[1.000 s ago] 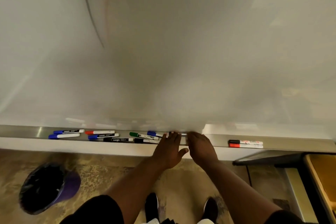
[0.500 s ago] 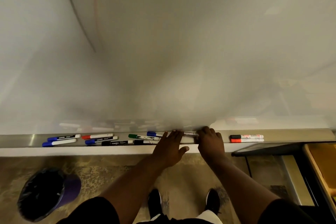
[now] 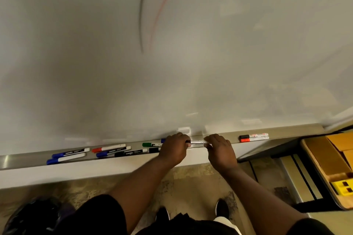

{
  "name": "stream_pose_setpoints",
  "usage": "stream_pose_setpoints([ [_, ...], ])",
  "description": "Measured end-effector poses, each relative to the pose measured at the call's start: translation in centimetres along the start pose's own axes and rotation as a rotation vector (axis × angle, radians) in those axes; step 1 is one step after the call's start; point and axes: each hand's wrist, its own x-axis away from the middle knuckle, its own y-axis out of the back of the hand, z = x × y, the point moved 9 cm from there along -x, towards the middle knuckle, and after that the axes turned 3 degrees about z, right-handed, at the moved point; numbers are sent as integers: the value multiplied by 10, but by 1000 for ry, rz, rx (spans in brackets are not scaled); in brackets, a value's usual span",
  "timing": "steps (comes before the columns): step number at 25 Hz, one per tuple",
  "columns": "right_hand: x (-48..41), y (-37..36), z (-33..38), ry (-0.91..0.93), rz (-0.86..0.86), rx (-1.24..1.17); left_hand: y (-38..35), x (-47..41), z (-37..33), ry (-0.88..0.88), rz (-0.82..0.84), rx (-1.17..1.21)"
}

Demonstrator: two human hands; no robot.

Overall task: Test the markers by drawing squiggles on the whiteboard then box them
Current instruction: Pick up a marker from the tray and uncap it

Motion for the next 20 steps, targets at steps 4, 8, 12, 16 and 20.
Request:
stream_pose_setpoints([
  [4,12,-14,40,55,79,-104,7,28,10,-18,37,117],
  [8,22,-8,59,89,28,-159,15,55,15,-11,54,175],
  [12,40,1,72,141,41,-232,21,86,15,17,47,151],
  [16,68,12,82,159,-23,-276,23,119,5,28,30,146],
  [20,100,15,100,184,-71,-316,24,161,0,41,-29,100],
])
